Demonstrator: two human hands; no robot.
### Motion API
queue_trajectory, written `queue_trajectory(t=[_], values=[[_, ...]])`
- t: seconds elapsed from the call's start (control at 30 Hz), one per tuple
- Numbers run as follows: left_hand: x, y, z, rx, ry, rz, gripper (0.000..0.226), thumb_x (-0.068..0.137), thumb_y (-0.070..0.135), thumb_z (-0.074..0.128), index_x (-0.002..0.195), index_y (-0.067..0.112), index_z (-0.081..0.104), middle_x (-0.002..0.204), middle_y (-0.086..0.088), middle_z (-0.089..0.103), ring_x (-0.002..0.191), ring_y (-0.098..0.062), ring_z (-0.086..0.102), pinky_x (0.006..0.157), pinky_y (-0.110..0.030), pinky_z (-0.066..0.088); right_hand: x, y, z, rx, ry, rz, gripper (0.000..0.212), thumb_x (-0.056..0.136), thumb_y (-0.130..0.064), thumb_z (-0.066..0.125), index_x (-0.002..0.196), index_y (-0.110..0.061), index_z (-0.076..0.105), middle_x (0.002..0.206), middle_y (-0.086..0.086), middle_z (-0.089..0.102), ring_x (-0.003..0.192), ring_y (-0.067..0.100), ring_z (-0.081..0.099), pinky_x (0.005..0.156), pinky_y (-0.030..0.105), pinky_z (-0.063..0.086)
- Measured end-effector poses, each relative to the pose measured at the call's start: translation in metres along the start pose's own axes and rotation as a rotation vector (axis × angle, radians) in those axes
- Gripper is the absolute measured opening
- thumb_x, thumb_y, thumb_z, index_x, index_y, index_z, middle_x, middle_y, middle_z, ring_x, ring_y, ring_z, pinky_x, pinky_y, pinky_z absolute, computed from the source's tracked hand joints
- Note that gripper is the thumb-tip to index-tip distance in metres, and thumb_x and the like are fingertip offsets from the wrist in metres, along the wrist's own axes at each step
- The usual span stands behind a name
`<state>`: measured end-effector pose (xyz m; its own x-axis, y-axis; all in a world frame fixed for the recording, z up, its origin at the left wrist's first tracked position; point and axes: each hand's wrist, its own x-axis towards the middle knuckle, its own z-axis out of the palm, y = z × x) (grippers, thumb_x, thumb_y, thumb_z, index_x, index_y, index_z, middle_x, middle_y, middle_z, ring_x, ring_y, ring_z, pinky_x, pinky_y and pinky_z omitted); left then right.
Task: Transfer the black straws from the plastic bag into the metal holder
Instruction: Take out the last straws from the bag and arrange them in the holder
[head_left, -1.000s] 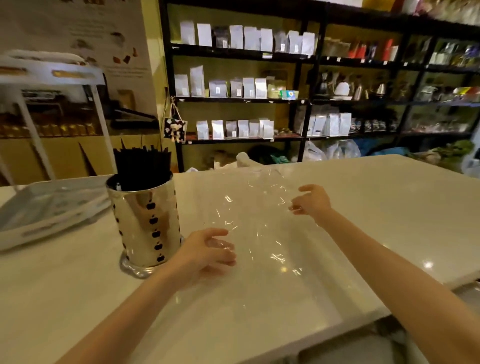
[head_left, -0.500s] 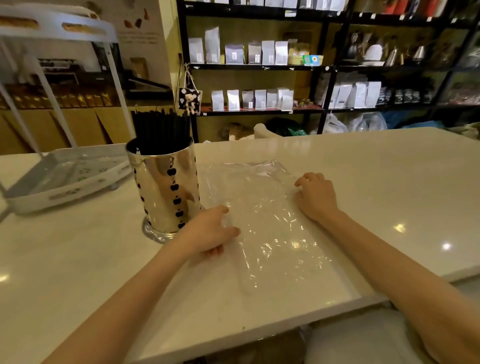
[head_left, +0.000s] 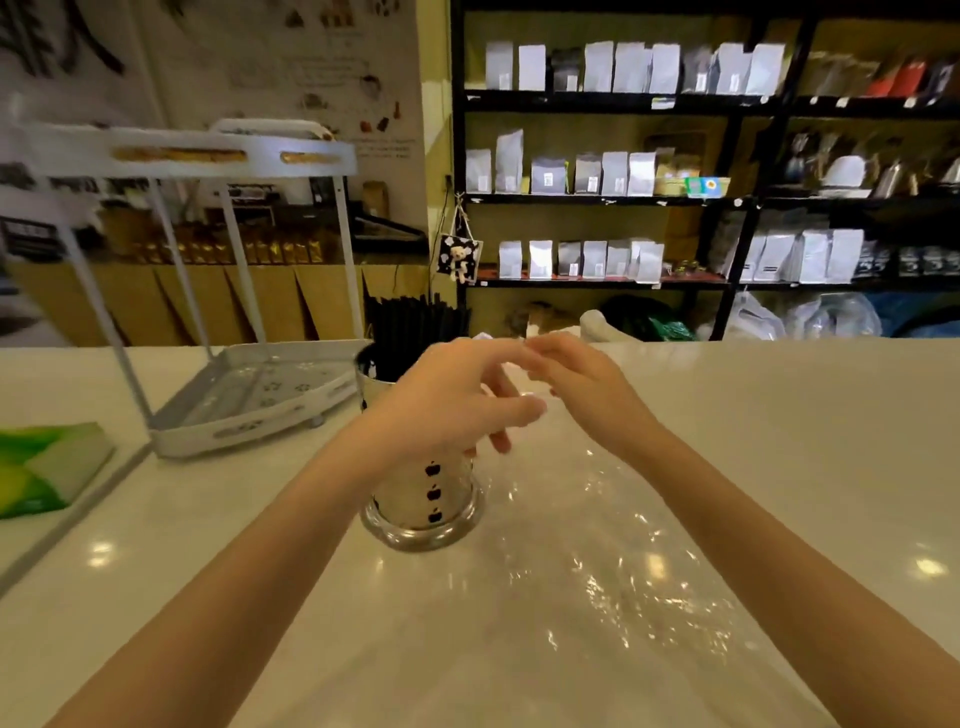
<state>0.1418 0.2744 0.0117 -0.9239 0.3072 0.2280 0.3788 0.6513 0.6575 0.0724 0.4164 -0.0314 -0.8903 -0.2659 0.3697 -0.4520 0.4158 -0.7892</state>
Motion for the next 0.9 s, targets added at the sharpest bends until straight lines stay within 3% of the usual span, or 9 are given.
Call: queue_trajectory(t=[0.07,0.13,0.2,0.27,0.37,0.47,0.53,0.63,0.9], values=[[-0.003,0.003,-0.024,-0.096,0.141,0.146,0.034,0.078,0.024,0.063,0.111,0.029,0.056,0.091,0.009,0.064,0.076,-0.005,0.066,0.062,-0.024,0.057,0.01,-0.01,0.012,0.15,-0.028,-0.006,0.037,0.091,-0.036,0.05,0.124,-0.02,0.05,0.11,-0.009,0.057,0.103,0.008,0.055,0.089,0.028,0.048],[-0.001,-0.007,-0.042,-0.092,0.336,0.211,0.038,0.074,0.024,0.066,0.11,0.03,0.055,0.105,0.008,0.061,0.09,-0.005,0.062,0.076,-0.029,0.056,0.023,-0.019,0.02,0.278,-0.082,0.008,0.038,0.089,-0.034,0.054,0.125,-0.022,0.046,0.101,-0.019,0.054,0.094,-0.002,0.054,0.081,0.016,0.046],[0.007,-0.027,-0.055,-0.021,0.496,0.156,0.051,0.07,0.028,0.07,0.116,0.033,0.049,0.116,0.012,0.053,0.102,-0.002,0.053,0.084,-0.027,0.052,0.036,-0.024,0.025,0.358,-0.177,0.039,0.037,0.088,-0.03,0.058,0.121,-0.029,0.042,0.094,-0.025,0.05,0.084,-0.009,0.051,0.069,0.006,0.043],[0.016,-0.051,-0.064,-0.01,0.535,0.013,0.071,0.066,0.034,0.073,0.128,0.031,0.039,0.126,0.013,0.045,0.114,-0.003,0.045,0.091,-0.025,0.042,0.047,-0.026,0.031,0.384,-0.262,0.058,0.053,0.084,-0.027,0.063,0.13,-0.028,0.036,0.102,-0.023,0.05,0.09,-0.006,0.051,0.076,0.005,0.04],[0.028,-0.078,-0.068,-0.211,0.356,-0.255,0.093,0.065,0.037,0.073,0.14,0.028,0.02,0.144,0.008,0.032,0.128,-0.013,0.034,0.094,-0.028,0.033,0.062,-0.025,0.039,0.345,-0.358,0.08,0.068,0.078,-0.03,0.068,0.137,-0.022,0.035,0.122,-0.01,0.052,0.107,0.006,0.052,0.09,0.018,0.04],[0.033,-0.093,-0.068,-0.371,0.12,-0.274,0.065,0.069,0.03,0.07,0.124,0.034,0.036,0.128,0.015,0.043,0.123,-0.013,0.043,0.088,-0.02,0.04,0.07,-0.024,0.041,0.359,-0.439,0.033,0.024,0.083,-0.028,0.063,0.107,-0.032,0.059,0.105,-0.01,0.066,0.09,-0.002,0.064,0.075,0.01,0.049],[0.035,-0.098,-0.071,-0.403,0.02,-0.239,0.048,0.069,0.029,0.069,0.112,0.037,0.047,0.114,0.02,0.054,0.111,-0.006,0.053,0.074,-0.01,0.044,0.071,-0.025,0.041,0.373,-0.44,0.009,0.012,0.086,-0.029,0.059,0.096,-0.035,0.061,0.095,-0.015,0.069,0.085,-0.006,0.066,0.07,0.008,0.05],[0.038,-0.1,-0.075,-0.39,0.013,-0.241,0.037,0.072,0.024,0.069,0.099,0.041,0.05,0.102,0.02,0.057,0.093,0.001,0.056,0.062,-0.006,0.047,0.07,-0.029,0.038,0.384,-0.452,-0.044,0.01,0.087,-0.029,0.056,0.093,-0.035,0.062,0.08,-0.02,0.071,0.08,-0.008,0.066,0.066,0.007,0.049],[0.043,-0.1,-0.071,-0.312,-0.004,-0.162,0.037,0.069,0.021,0.073,0.092,0.042,0.053,0.095,0.017,0.065,0.083,0.008,0.062,0.063,-0.005,0.048,0.065,-0.025,0.041,0.269,-0.447,-0.143,0.018,0.092,-0.036,0.046,0.102,-0.039,0.061,0.097,-0.014,0.069,0.094,-0.002,0.064,0.08,0.013,0.051]])
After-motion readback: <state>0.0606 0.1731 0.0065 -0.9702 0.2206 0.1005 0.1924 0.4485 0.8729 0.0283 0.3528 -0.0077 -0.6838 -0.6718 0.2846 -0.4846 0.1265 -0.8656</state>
